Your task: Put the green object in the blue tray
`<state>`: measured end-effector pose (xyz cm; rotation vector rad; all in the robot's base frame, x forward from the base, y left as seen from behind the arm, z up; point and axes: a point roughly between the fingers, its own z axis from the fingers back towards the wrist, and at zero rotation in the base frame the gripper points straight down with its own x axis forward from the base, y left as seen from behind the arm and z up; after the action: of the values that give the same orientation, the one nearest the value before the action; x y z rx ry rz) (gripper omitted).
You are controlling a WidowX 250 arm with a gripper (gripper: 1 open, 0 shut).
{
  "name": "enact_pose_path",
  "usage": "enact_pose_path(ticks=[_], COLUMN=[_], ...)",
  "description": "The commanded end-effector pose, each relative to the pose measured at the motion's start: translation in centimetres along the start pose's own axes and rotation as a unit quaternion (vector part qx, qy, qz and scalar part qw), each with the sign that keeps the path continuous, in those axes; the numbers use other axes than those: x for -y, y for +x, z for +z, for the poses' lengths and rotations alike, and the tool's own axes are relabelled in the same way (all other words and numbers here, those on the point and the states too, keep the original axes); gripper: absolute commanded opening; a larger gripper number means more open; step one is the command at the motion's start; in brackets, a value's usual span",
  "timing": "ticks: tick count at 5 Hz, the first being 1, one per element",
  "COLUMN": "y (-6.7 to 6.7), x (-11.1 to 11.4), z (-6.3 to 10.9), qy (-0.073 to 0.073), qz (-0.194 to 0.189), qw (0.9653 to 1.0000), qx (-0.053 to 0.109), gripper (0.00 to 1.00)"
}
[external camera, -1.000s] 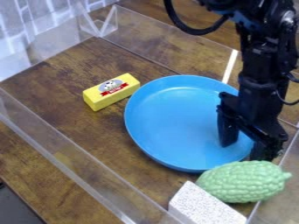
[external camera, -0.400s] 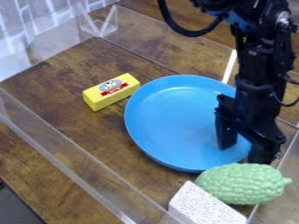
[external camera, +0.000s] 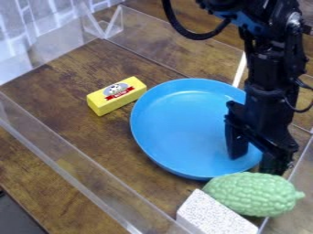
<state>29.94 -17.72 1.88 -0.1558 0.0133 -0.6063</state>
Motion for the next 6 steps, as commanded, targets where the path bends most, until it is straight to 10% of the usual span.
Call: enact_pose_path(ticks=[1,6], y=[-1.27,-1.36], x=[0.29,-0.13], z=[-0.84,-0.77], qy=[-0.008,-0.02], qz=[-0.01,-0.022], qw=[0.9997,0.9991], qx=[-0.022,-0.029], gripper=[1.0,1.0])
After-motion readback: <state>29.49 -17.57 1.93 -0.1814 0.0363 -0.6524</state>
